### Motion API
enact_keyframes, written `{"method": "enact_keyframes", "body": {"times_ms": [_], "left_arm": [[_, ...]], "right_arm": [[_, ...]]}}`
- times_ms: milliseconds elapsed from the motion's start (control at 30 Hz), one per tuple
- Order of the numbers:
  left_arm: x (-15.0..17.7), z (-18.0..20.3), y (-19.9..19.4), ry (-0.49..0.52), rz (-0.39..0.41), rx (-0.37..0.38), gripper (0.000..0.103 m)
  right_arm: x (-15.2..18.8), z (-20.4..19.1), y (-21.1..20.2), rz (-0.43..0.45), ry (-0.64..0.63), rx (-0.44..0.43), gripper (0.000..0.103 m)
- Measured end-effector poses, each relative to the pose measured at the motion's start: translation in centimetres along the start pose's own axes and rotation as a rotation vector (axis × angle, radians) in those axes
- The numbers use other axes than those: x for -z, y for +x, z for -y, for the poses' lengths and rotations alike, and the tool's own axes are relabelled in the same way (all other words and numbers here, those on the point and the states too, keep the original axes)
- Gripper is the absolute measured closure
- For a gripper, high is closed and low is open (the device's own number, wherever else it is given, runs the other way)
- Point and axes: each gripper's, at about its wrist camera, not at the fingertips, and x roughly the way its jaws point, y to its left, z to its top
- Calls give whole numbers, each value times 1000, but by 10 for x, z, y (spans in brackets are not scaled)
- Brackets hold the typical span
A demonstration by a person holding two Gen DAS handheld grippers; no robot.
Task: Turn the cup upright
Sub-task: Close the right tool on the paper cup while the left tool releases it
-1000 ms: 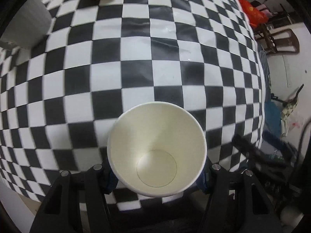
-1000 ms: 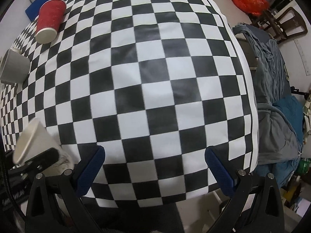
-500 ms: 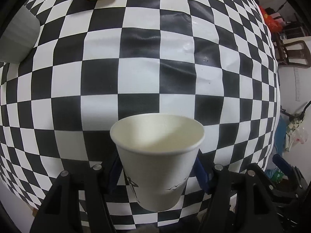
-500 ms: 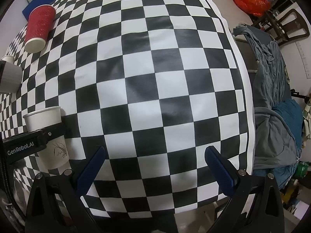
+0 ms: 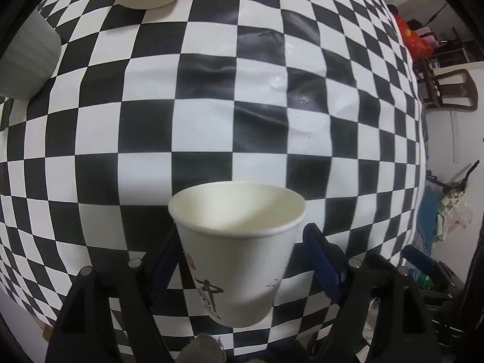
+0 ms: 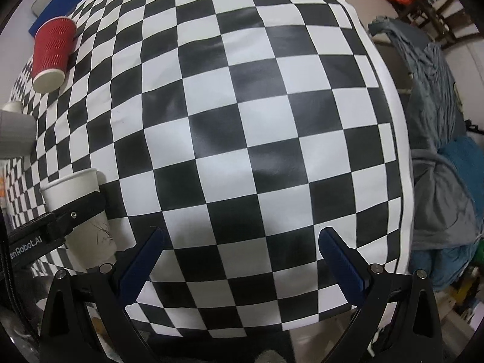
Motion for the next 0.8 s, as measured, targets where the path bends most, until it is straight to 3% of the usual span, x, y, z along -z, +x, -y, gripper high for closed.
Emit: {"method": "enact_keyframes", "body": {"times_ms": [233, 300, 367, 500, 600, 667, 800], "left_arm": [[5, 3, -41, 23, 103, 17, 21], [8, 2, -61, 33, 155, 9, 11], [14, -4, -82, 31, 215, -3, 9], [28, -20, -112, 7, 316, -78, 9], [43, -38, -124, -14, 378, -191, 9], [52, -48, -126, -29, 396, -257, 9], [65, -73, -118, -65, 394, -320, 9]], "right_arm": [[0, 0, -18, 16, -2, -17, 0], [1, -5, -26, 27, -11, -21, 0], [6, -12, -35, 39, -25, -29, 0], [18, -38, -52, 57, -64, -48, 0], [24, -54, -61, 65, -98, -55, 0], [24, -62, -60, 67, -120, -55, 0], [26, -91, -58, 60, -173, -45, 0]]}}
